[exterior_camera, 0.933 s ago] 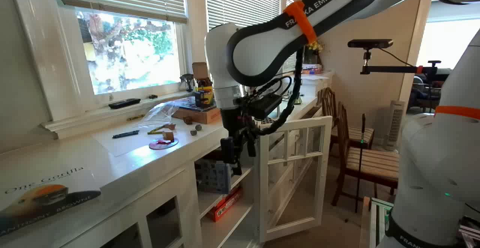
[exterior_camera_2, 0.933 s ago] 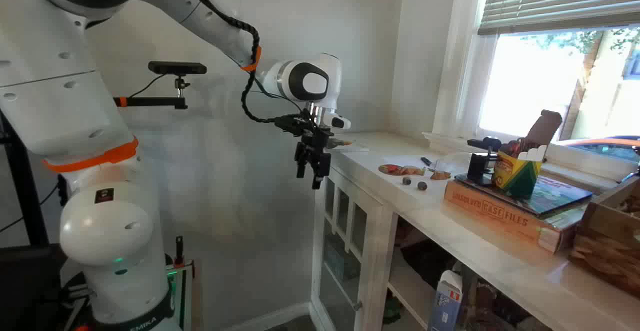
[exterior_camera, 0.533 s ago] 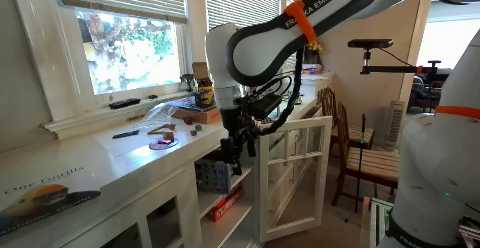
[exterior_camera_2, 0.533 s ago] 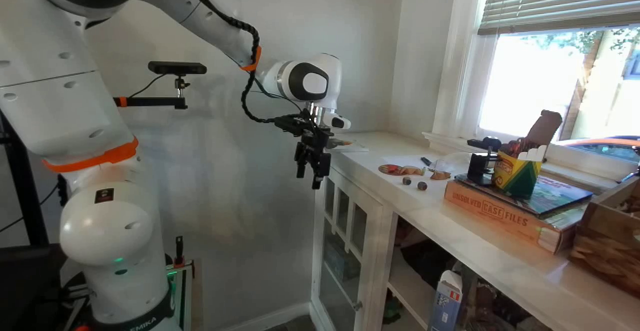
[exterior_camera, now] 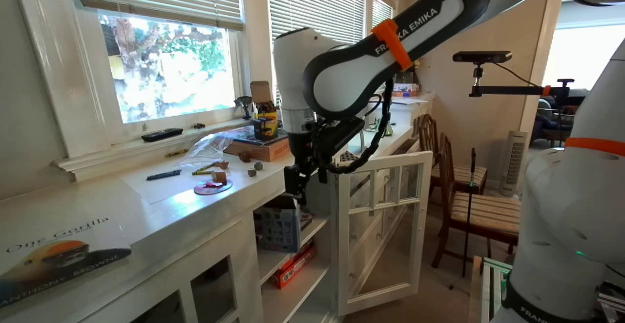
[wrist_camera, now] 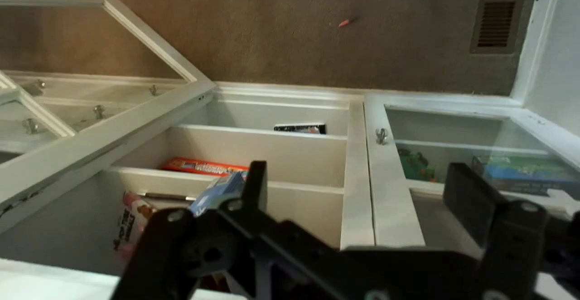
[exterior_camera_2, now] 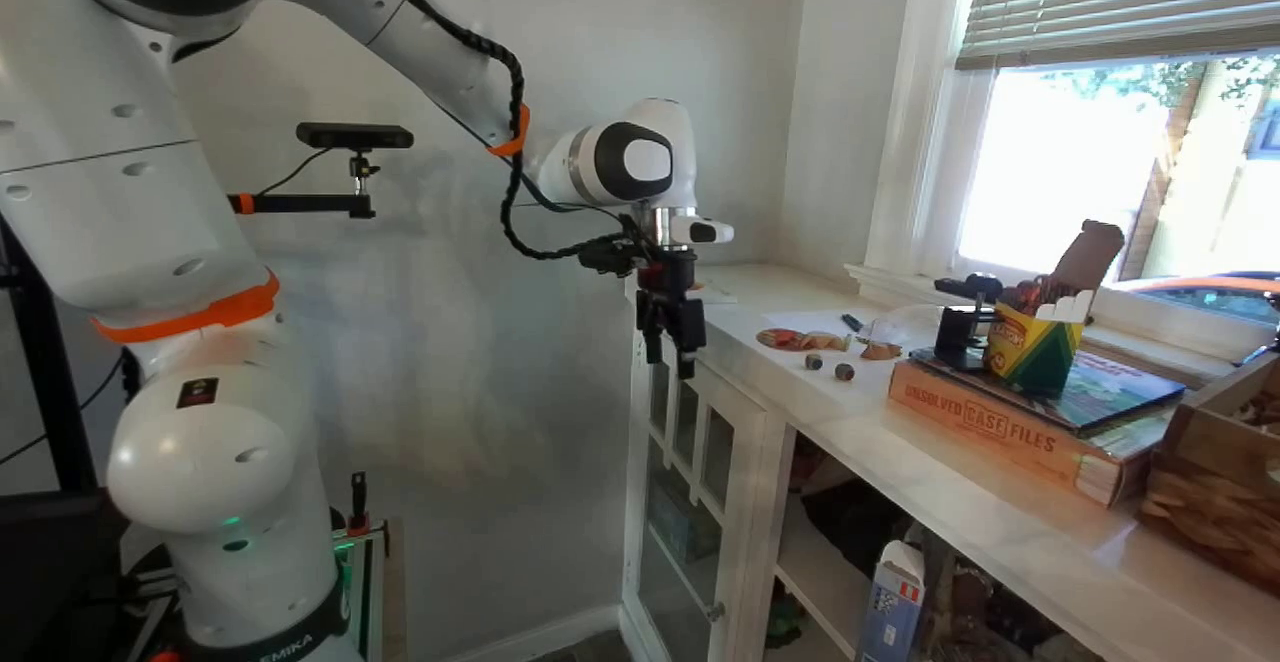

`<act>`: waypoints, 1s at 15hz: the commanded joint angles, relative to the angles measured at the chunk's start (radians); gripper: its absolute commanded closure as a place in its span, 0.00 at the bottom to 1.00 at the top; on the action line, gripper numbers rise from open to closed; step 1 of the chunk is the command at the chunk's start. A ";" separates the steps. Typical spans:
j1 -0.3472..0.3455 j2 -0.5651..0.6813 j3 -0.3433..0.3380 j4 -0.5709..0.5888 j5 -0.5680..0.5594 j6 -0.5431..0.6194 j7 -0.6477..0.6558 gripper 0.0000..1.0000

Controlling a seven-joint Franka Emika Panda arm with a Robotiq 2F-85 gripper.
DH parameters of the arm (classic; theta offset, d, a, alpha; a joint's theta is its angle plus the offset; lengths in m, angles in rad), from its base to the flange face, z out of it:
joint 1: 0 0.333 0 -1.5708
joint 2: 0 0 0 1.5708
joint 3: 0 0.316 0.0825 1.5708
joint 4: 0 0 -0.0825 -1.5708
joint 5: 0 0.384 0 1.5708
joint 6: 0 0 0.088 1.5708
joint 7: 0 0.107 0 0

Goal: Move the stones on the counter

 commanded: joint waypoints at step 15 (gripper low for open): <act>-0.107 0.078 -0.026 -0.009 -0.271 0.466 0.117 0.00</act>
